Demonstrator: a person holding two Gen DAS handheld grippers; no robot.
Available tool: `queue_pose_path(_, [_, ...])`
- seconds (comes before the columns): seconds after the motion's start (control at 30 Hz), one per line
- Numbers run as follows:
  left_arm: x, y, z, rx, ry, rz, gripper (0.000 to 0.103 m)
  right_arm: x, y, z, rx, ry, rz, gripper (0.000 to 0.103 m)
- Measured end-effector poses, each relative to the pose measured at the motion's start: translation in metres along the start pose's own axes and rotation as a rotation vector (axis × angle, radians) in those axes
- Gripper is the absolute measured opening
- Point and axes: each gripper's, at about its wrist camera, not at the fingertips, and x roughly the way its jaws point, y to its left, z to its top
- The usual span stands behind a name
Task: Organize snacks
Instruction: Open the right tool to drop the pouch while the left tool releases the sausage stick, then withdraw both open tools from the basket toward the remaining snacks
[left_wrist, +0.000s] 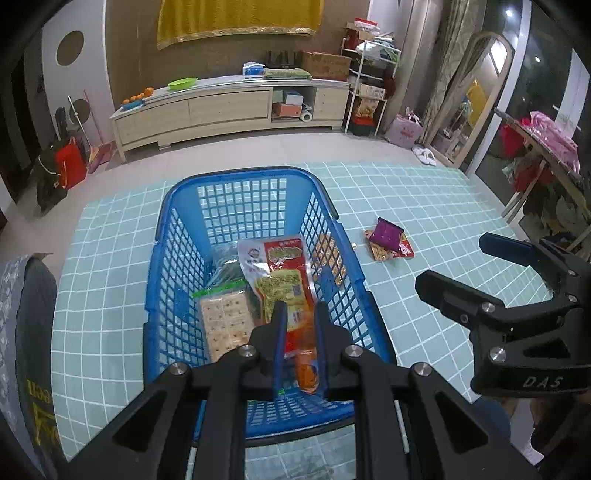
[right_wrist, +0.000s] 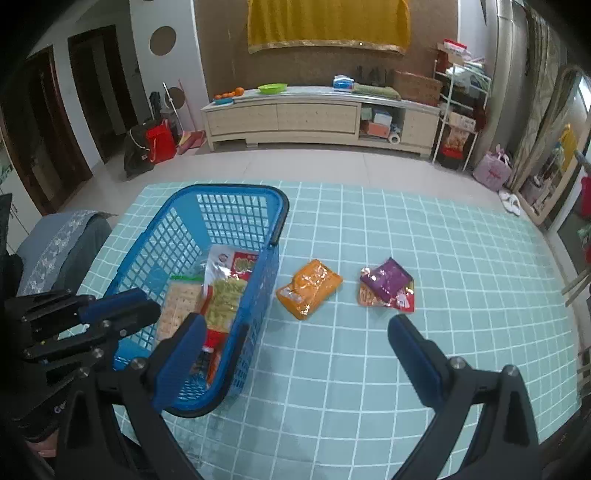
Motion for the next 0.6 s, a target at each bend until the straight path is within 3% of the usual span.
queue_pose_path(0.3, [0.006,-0.004,-0.001,0.013,0.014,-0.002,0.014,0.008,-0.004,-0.006,0.014,0.018,0.031,0.1])
queue_pose_path(0.37, [0.007,-0.003,-0.003,0.007,0.021,0.006,0.02,0.008,-0.004,-0.007,0.013,0.023,0.034,0.1])
queue_pose_path(0.43, [0.007,-0.003,-0.005,0.006,0.032,0.004,0.034,0.007,-0.004,-0.007,0.013,0.022,0.041,0.1])
queue_pose_path(0.6, [-0.004,-0.002,-0.009,0.007,0.012,0.038,0.049,-0.001,-0.004,-0.008,0.01,0.01,0.048,0.1])
